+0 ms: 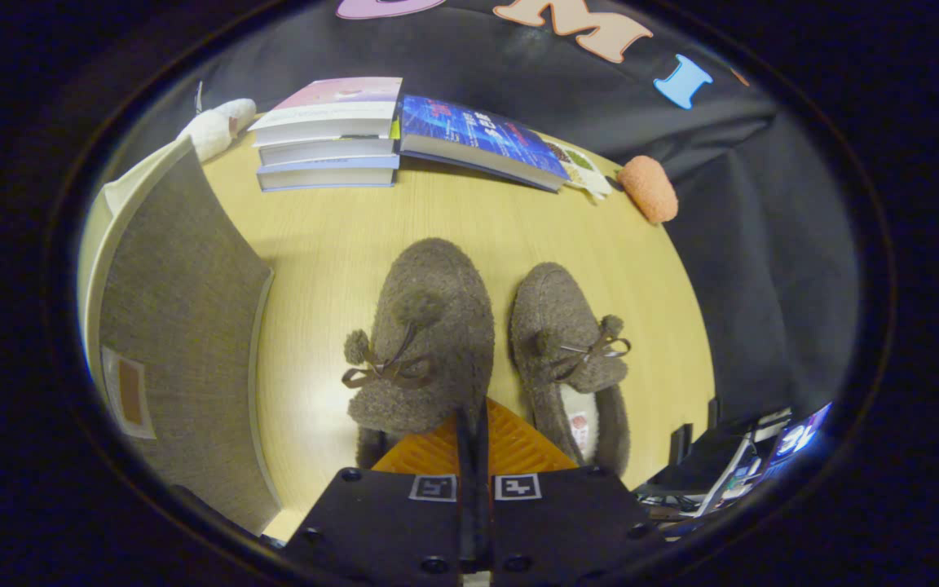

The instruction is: Open the storage box then place both shoes into the box .Put the left shoe in first, then the right shoe, with the right side of both shoes facing outward in a uniform manner.

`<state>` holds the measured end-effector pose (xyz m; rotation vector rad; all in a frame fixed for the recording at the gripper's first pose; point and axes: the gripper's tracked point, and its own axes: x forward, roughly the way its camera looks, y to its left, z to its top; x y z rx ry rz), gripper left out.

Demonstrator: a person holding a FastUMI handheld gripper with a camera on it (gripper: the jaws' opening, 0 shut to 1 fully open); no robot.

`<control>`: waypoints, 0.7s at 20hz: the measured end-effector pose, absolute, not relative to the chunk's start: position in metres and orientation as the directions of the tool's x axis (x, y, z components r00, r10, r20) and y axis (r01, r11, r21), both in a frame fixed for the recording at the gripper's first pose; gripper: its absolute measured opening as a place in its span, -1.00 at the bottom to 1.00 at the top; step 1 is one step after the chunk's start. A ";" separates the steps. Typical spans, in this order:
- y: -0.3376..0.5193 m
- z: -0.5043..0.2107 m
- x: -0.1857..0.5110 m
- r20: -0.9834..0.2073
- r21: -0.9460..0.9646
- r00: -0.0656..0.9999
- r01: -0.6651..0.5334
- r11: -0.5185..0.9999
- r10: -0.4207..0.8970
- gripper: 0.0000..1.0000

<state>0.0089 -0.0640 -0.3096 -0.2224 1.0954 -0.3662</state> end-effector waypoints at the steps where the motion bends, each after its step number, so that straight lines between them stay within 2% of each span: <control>1: -0.064 -0.300 0.004 -0.807 -0.395 0.400 0.179 0.901 -0.433 -0.93; 5: -0.047 -0.250 -0.007 -0.755 -0.449 0.423 0.223 0.865 -0.501 -0.93; 9: -0.026 -0.175 -0.009 -0.695 -0.461 0.441 0.333 0.822 -0.568 -0.93; 14: 0.030 -0.112 0.006 -0.669 -0.401 0.484 0.405 0.822 -0.564 -0.94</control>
